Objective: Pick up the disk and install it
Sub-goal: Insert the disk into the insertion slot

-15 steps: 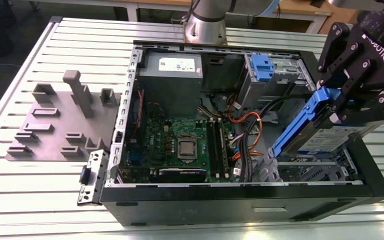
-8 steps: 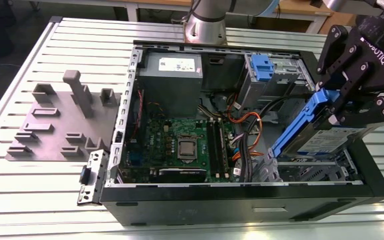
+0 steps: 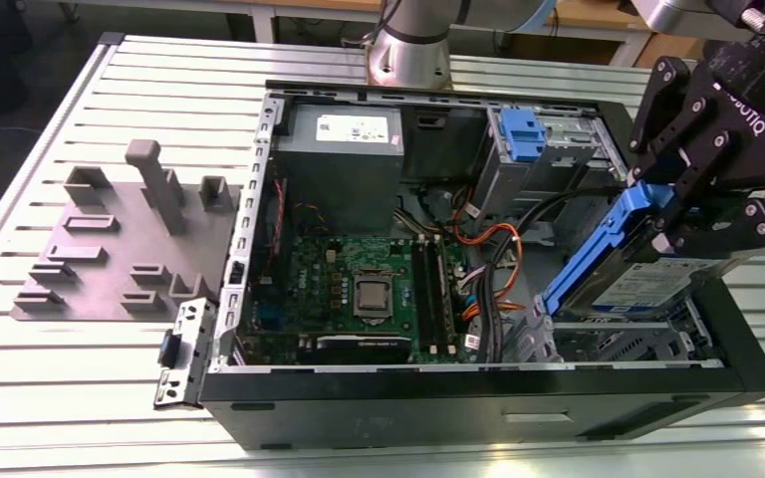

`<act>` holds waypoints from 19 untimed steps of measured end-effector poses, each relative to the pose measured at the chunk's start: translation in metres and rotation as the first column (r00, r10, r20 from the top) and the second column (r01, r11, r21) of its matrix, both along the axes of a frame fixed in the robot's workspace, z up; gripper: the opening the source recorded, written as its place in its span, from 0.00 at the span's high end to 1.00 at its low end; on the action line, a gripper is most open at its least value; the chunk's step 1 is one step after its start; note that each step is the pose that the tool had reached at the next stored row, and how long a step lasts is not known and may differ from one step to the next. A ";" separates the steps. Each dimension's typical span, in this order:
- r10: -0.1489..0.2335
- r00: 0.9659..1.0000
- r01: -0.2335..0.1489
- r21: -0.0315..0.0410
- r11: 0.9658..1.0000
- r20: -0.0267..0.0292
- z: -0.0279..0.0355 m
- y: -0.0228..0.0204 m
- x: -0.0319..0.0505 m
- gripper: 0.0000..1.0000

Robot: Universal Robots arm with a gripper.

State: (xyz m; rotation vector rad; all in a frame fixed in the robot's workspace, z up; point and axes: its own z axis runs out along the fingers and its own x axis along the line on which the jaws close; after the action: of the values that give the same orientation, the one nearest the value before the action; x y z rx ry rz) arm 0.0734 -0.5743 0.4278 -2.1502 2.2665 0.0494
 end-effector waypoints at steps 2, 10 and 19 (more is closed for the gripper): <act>0.000 1.000 0.000 0.000 1.000 0.000 0.0000 0.0000 0.0000 0.63; 0.000 1.000 0.000 0.000 1.000 0.000 -0.0002 0.0000 0.0002 0.62; 0.000 1.000 0.000 0.000 1.000 0.001 -0.0130 0.0000 0.0002 0.50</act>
State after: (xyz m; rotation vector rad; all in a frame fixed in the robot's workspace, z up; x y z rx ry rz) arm 0.0737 -0.5742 0.4148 -2.1499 2.2659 0.0490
